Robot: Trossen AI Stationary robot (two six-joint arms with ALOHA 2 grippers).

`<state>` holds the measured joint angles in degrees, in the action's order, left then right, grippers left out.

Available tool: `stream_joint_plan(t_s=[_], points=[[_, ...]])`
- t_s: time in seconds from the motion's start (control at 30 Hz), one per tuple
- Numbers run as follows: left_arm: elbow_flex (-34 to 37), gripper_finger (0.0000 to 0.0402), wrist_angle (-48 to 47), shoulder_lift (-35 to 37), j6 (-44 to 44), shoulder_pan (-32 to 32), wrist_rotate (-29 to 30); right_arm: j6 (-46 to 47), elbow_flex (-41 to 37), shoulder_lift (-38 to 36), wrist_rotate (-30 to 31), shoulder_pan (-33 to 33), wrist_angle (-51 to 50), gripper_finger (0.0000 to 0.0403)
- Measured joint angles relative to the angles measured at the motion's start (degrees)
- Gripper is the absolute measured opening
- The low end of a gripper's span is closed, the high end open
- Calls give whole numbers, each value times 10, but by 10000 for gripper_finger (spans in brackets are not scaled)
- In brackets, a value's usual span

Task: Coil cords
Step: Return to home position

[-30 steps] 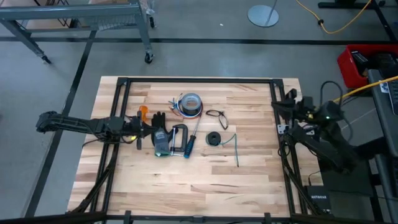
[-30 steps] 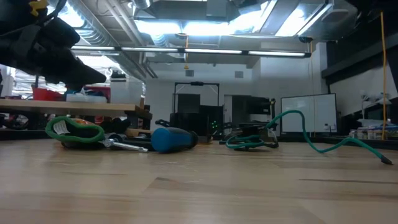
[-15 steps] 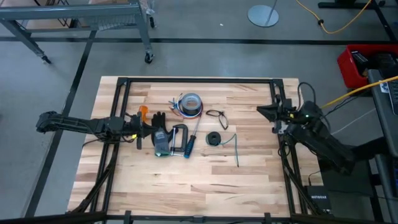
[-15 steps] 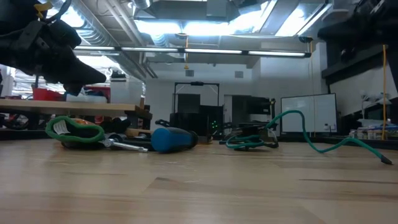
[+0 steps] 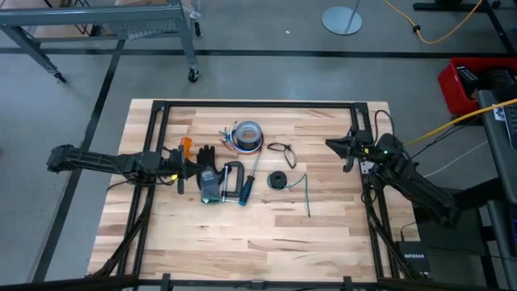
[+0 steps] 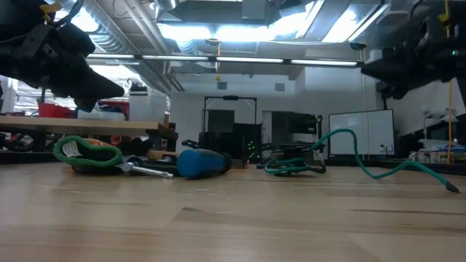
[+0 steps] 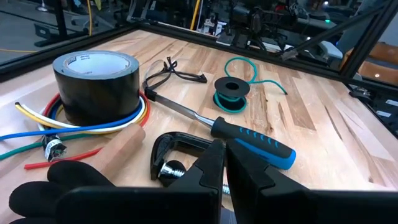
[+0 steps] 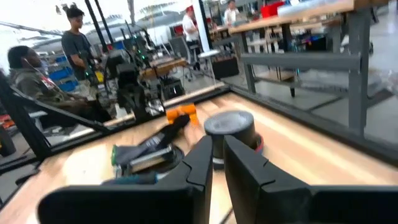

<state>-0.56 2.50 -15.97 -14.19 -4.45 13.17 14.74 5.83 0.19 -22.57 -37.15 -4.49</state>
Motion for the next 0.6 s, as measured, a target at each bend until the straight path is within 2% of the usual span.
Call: stream_joint_plan(t_s=[0.4,0.6], points=[[0,10,0,0,0,0,0,1,-25,6,11,0,6,44],[0,10,0,0,0,0,0,-162,-25,6,14,1,4,44]])
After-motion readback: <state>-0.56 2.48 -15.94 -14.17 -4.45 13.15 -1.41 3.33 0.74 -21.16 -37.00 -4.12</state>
